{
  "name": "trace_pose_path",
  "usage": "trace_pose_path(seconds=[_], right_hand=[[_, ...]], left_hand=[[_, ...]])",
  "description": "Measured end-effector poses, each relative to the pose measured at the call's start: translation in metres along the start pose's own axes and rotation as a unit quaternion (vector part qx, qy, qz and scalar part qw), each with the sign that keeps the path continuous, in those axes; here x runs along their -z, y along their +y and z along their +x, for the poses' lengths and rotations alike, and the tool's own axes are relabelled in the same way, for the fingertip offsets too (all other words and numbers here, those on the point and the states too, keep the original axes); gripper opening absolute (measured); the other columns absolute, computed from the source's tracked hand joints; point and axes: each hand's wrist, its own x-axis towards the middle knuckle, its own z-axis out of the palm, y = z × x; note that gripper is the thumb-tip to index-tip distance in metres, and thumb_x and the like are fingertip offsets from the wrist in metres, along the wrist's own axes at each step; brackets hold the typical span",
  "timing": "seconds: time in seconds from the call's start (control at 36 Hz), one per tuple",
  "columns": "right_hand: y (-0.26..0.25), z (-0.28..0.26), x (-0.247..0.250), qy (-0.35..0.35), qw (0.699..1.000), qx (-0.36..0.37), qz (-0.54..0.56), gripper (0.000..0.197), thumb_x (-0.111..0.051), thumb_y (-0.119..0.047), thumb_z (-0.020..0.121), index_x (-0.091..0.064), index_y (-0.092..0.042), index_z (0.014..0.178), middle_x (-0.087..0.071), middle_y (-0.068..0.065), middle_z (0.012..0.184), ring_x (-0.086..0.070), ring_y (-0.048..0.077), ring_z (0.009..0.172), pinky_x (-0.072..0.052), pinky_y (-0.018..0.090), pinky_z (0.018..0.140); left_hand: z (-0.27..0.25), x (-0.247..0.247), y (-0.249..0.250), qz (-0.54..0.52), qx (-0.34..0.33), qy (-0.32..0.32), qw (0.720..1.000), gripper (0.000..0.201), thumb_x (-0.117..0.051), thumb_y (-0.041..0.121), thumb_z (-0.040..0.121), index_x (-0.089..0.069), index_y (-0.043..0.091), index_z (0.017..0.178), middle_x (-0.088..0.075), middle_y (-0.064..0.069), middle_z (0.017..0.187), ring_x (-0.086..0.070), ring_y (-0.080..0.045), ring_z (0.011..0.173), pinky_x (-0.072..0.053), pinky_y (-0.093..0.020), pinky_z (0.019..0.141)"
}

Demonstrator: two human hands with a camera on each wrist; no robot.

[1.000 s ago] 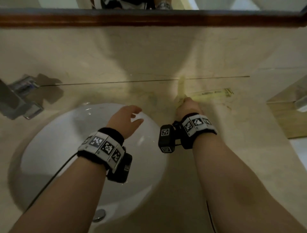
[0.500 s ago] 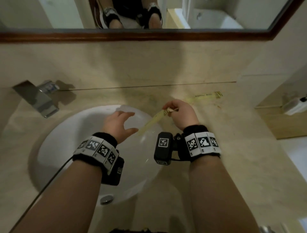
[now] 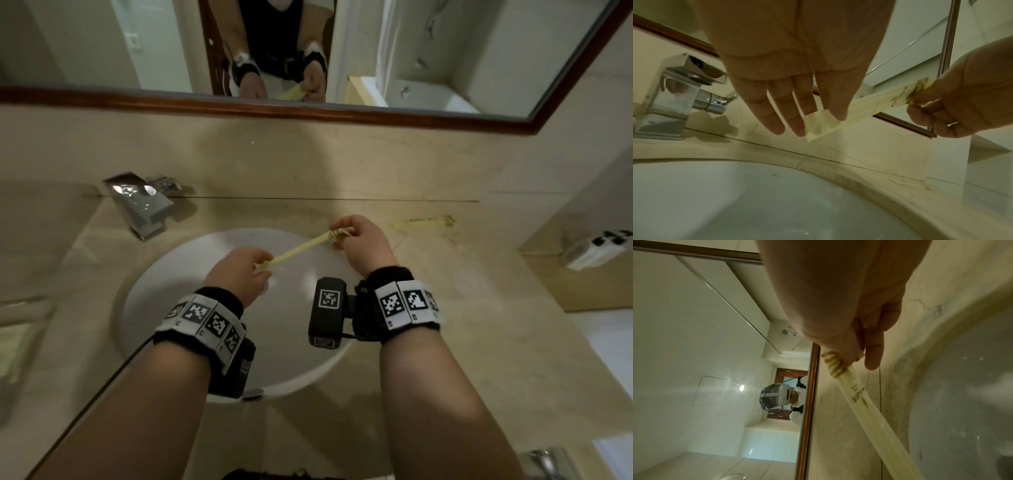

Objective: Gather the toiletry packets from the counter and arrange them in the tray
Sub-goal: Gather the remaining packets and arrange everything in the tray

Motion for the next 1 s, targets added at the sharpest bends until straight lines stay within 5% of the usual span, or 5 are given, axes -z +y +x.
trace_pose_path(seconds=[0.28, 0.42, 0.56, 0.69, 1.0], right_hand=[[-0.03, -0.037, -0.041, 0.007, 0.999, -0.007, -0.046, 0.025, -0.043, -0.008, 0.094, -0.06, -0.012, 0.112, -0.062, 0.005, 0.098, -0.062, 0.027, 0.102, -0.05, 0.038, 0.092], [-0.046, -0.055, -0.069, 0.008, 0.995, 0.01, -0.097, 0.02, -0.049, -0.018, 0.095, -0.052, -0.017, 0.075, -0.051, -0.003, 0.072, -0.047, 0.014, 0.066, -0.033, 0.023, 0.055], [-0.065, -0.068, -0.108, 0.01, 0.996, 0.013, -0.086, 0.016, -0.055, -0.016, 0.092, -0.064, -0.012, 0.105, -0.06, 0.003, 0.09, -0.054, 0.018, 0.082, -0.041, 0.027, 0.073], [-0.089, -0.075, -0.155, -0.002, 0.995, 0.046, -0.084, 0.012, -0.057, -0.012, 0.09, -0.064, -0.019, 0.097, -0.058, -0.002, 0.091, -0.051, 0.009, 0.073, -0.04, 0.017, 0.062], [-0.133, -0.095, -0.285, -0.105, 0.979, 0.112, -0.132, 0.016, -0.057, -0.008, 0.089, -0.067, -0.015, 0.1, -0.064, 0.001, 0.099, -0.058, 0.017, 0.095, -0.047, 0.032, 0.092]], left_hand=[[-0.018, 0.043, -0.041, 0.011, -0.019, 0.026, 0.999, 0.024, -0.051, 0.017, 0.093, -0.066, 0.017, 0.111, -0.069, -0.006, 0.11, -0.062, -0.025, 0.103, -0.046, -0.033, 0.091], [-0.028, 0.072, -0.075, 0.006, -0.026, 0.02, 0.999, 0.024, -0.052, 0.018, 0.093, -0.067, 0.013, 0.112, -0.068, -0.008, 0.113, -0.061, -0.026, 0.105, -0.045, -0.032, 0.091], [-0.041, 0.104, -0.107, -0.024, -0.015, 0.016, 0.999, 0.026, -0.051, 0.014, 0.094, -0.065, 0.006, 0.115, -0.066, -0.011, 0.117, -0.058, -0.027, 0.109, -0.041, -0.029, 0.092], [-0.055, 0.141, -0.152, -0.026, 0.003, 0.032, 0.999, 0.029, -0.053, 0.016, 0.093, -0.064, 0.008, 0.119, -0.065, -0.01, 0.122, -0.057, -0.026, 0.115, -0.04, -0.027, 0.096], [-0.091, 0.227, -0.268, 0.033, 0.067, 0.061, 0.995, 0.029, -0.053, 0.021, 0.093, -0.064, 0.014, 0.119, -0.064, -0.005, 0.123, -0.057, -0.023, 0.114, -0.042, -0.03, 0.095]])
